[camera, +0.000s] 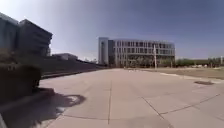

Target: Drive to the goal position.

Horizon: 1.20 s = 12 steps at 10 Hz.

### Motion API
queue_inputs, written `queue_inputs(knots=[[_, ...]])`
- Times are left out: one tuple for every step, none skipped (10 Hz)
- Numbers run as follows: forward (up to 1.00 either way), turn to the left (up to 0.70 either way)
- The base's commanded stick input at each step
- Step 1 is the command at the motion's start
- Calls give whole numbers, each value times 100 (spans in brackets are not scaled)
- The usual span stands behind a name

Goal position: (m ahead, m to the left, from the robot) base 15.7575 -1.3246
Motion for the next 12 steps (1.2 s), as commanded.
queue_inputs(knots=[[100,0],[100,0],[100,0],[100,0],[100,0],[100,0],[100,0],[100,0],[100,0],[100,0],[100,0],[100,0]])
